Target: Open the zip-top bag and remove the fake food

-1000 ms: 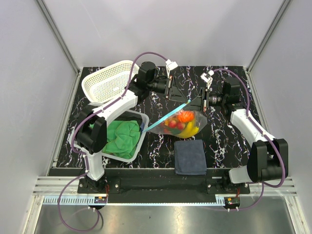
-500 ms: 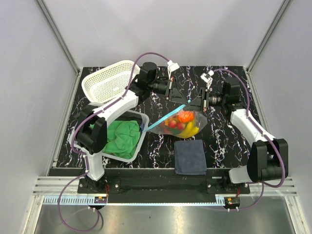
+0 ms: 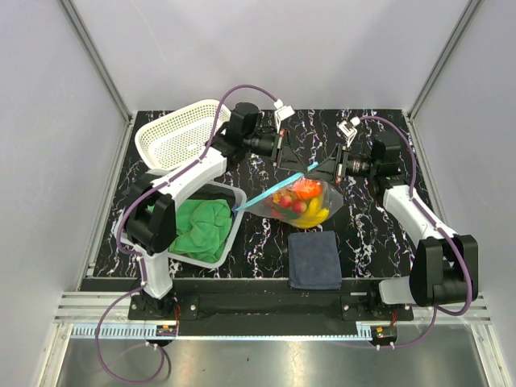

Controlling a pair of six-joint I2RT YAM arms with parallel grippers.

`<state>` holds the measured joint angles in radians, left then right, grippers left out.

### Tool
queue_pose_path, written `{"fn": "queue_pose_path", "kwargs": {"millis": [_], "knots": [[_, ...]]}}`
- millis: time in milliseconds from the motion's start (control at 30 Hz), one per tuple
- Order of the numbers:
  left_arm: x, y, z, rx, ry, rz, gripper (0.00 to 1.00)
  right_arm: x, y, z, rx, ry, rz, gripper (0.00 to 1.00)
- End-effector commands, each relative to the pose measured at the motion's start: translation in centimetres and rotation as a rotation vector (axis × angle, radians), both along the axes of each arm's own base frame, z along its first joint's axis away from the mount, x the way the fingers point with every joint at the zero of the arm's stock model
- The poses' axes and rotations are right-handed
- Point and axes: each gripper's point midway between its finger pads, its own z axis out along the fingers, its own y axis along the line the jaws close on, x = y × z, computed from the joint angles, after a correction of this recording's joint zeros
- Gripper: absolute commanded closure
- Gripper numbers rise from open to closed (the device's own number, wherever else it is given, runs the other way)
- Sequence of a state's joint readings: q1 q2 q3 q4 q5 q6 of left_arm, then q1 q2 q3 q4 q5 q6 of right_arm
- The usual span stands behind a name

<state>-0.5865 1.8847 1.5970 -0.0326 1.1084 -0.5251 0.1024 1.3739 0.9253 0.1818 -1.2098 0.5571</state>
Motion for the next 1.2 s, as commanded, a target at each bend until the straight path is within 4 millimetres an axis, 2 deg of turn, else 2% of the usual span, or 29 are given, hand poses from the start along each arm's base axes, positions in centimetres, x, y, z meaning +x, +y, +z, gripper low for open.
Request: {"fn": "queue_pose_path", "kwargs": {"millis": [0, 67, 100, 133, 167, 200, 233, 267, 300, 333, 367, 400, 433, 467, 533, 567, 633, 667, 733, 767, 800, 900, 933, 967, 1033, 1067, 1133, 1167], "knots": [[-1.0, 1.6, 1.5, 0.023, -0.060, 0.003, 1.00, 2.6, -2.2, 2.6, 0.011, -0.120, -0.154, 1.00], [-0.7, 2.4, 0.9, 0.056, -0.081, 0.038, 1.00, 3.8, -3.3, 2.4, -0.010, -0.128, -0.214, 1.00], [-1.1, 3.1, 0.8, 0.089, -0.066, 0.057, 1.00, 4.1, -3.7, 1.8, -0.031, -0.092, -0.237, 1.00], [-1.0, 3.5, 0.4, 0.113, -0.066, 0.078, 1.00, 5.7, -5.2, 2.3, -0.071, -0.148, -0.300, 1.00], [-0.6, 4.2, -0.8, 0.161, -0.061, 0.129, 1.00, 6.3, -5.6, 2.3, -0.095, -0.153, -0.319, 1.00], [-1.1, 4.9, -1.0, 0.192, -0.040, 0.151, 1.00, 6.9, -5.9, 1.4, -0.119, -0.111, -0.331, 1.00], [-1.1, 5.4, -1.6, 0.217, -0.031, 0.177, 1.00, 8.0, -6.2, 2.3, -0.142, -0.157, -0.355, 1.00], [-1.5, 5.7, -2.0, 0.232, -0.015, 0.184, 1.00, 8.5, -6.4, 2.4, -0.149, -0.163, -0.364, 1.00], [-2.3, 6.3, -2.9, 0.252, 0.008, 0.194, 1.00, 9.4, -6.5, 1.6, -0.157, -0.147, -0.367, 1.00], [-2.5, 6.7, -3.3, 0.269, 0.024, 0.219, 1.00, 10.3, -6.6, 2.4, -0.162, -0.174, -0.376, 1.00], [-2.8, 7.0, -3.7, 0.280, 0.031, 0.230, 1.00, 10.9, -6.7, 2.2, -0.167, -0.177, -0.377, 1.00], [-3.6, 7.7, -4.2, 0.293, 0.041, 0.239, 1.00, 11.7, -6.7, 1.4, -0.172, -0.163, -0.372, 1.00], [-3.7, 8.0, -4.5, 0.307, 0.039, 0.261, 1.00, 12.3, -6.7, 1.9, -0.174, -0.188, -0.366, 1.00], [-4.2, 8.5, -3.9, 0.301, 0.019, 0.276, 1.00, 12.6, -6.6, 1.8, -0.170, -0.193, -0.357, 1.00], [-4.8, 9.3, -4.7, 0.324, 0.027, 0.303, 1.00, 13.3, -6.0, 1.9, -0.133, -0.202, -0.299, 1.00], [-5.3, 9.6, -4.1, 0.313, 0.017, 0.309, 1.00, 14.0, -5.8, 1.7, -0.112, -0.217, -0.281, 1.00], [-6.0, 10.1, -4.5, 0.321, 0.040, 0.320, 1.00, 14.4, -5.4, 2.1, -0.072, -0.201, -0.251, 1.00], [-6.3, 10.3, -4.1, 0.313, 0.036, 0.329, 1.00, 15.0, -5.3, 2.0, -0.053, -0.212, -0.240, 1.00], [-7.0, 10.6, -4.5, 0.319, 0.065, 0.335, 1.00, 15.1, -4.9, 2.6, -0.006, -0.185, -0.213, 1.00], [-7.3, 10.7, -4.3, 0.311, 0.063, 0.337, 1.00, 15.6, -4.6, 3.0, 0.018, -0.231, -0.191, 1.00], [-7.5, 10.8, -4.4, 0.312, 0.075, 0.342, 1.00, 15.0, -4.3, 3.3, 0.057, -0.187, -0.152, 1.00], [-8.1, 10.8, -4.3, 0.300, 0.075, 0.338, 1.00, 14.5, -3.1, 3.7, 0.110, -0.198, -0.077, 1.00], [-8.0, 10.6, -4.0, 0.294, 0.072, 0.332, 0.96, 14.4, -2.9, 3.7, 0.117, -0.203, -0.063, 1.00], [-7.9, 10.5, -3.7, 0.287, 0.067, 0.325, 0.90, 13.7, -1.4, 3.5, 0.122, -0.211, -0.014, 1.00], [-7.7, 10.1, -3.1, 0.278, 0.065, 0.306, 0.76, 12.9, -0.4, 3.4, 0.130, -0.191, 0.031, 1.00], [-7.3, 9.8, -1.8, 0.257, 0.042, 0.304, 0.61, 12.4, 0.0, 3.4, 0.132, -0.214, 0.066, 1.00], [-6.2, 9.8, -1.5, 0.259, 0.029, 0.323, 0.51, 11.2, 0.8, 3.3, 0.151, -0.180, 0.108, 1.00], [-5.5, 9.7, -0.3, 0.240, 0.007, 0.332, 0.47, 10.7, 1.0, 3.4, 0.158, -0.237, 0.136, 1.00]]}}
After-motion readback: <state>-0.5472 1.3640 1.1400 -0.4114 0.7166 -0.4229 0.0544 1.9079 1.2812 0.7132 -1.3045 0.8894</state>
